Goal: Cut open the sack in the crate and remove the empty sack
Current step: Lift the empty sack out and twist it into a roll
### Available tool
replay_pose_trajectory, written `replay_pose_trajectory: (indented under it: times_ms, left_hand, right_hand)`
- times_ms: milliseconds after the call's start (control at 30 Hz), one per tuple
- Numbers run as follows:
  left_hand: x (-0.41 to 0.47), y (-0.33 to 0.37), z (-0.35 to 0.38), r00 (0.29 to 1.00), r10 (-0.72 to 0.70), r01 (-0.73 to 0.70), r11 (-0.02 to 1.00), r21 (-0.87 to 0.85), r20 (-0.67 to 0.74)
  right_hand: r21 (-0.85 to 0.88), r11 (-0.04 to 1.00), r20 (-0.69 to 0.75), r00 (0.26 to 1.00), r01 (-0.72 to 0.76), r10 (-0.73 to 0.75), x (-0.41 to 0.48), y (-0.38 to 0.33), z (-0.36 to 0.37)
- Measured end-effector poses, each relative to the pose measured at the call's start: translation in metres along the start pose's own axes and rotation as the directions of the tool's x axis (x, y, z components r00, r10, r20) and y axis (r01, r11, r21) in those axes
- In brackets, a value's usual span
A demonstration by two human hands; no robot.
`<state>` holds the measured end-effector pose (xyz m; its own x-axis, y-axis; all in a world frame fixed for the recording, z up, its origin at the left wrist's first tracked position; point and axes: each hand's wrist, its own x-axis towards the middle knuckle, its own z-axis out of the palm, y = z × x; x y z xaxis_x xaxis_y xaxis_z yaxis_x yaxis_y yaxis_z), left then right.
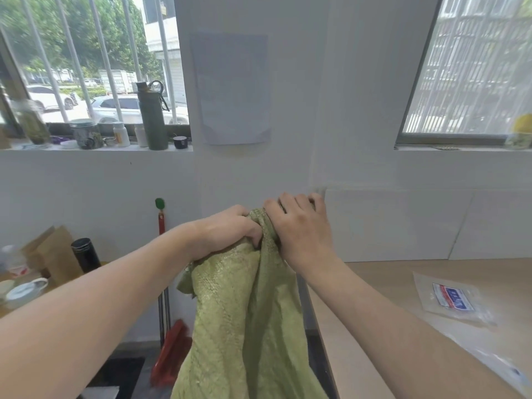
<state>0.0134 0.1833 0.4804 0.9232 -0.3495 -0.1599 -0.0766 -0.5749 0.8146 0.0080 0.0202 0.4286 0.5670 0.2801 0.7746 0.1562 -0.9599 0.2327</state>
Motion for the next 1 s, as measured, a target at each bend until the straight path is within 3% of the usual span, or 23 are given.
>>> replay_pose_trajectory:
  times_ms: [133, 267, 333, 433, 500, 600, 733, 867, 1000]
  left_hand:
    - [0.0, -0.003, -0.004, 0.994, 0.059, -0.062, 0.998, 0.024, 0.093]
    - [0.003, -0.01, -0.007, 0.972, 0.208, -0.231, 0.938, 0.257, 0.111]
    - [-0.001, -0.012, -0.005, 0.96, 0.275, -0.271, 0.849, 0.453, 0.059]
    - [-0.003, -0.02, 0.006, 0.925, 0.375, -0.204, 0.611, 0.765, -0.053]
    - [0.0, -0.026, 0.013, 0.894, 0.438, -0.157, 0.513, 0.844, -0.099]
    - [0.004, -0.03, 0.011, 0.856, 0.497, -0.117, 0.452, 0.884, -0.141]
    - [0.009, -0.031, 0.004, 0.869, 0.484, -0.139, 0.442, 0.886, -0.105]
    - [0.016, -0.031, 0.0, 0.894, 0.434, -0.163, 0.541, 0.825, -0.108]
    - [0.026, -0.03, -0.003, 0.917, 0.385, -0.163, 0.607, 0.778, -0.108]
  right_hand:
    - [-0.042, 0.999, 0.005, 1.0, 0.005, -0.005, 0.007, 0.002, 0.002]
    - [-0.006, 1.0, 0.132, 0.991, -0.019, 0.019, 0.011, 0.0, 0.004]
    - [0.01, 0.998, 0.215, 0.975, -0.061, 0.057, 0.013, -0.003, 0.005]
    - [-0.013, 0.996, 0.287, 0.954, -0.084, 0.084, 0.018, -0.004, -0.003]
    - [-0.014, 0.997, 0.336, 0.939, -0.077, 0.077, 0.019, -0.003, -0.005]
    - [0.047, 0.995, 0.383, 0.922, -0.084, 0.059, 0.02, -0.006, -0.006]
    - [0.149, 0.988, 0.42, 0.907, -0.045, -0.022, 0.02, 0.001, 0.0]
    - [0.266, 0.964, 0.464, 0.875, 0.01, -0.137, 0.016, 0.01, 0.001]
    - [0.389, 0.916, 0.578, 0.8, -0.095, -0.162, 0.013, 0.016, -0.008]
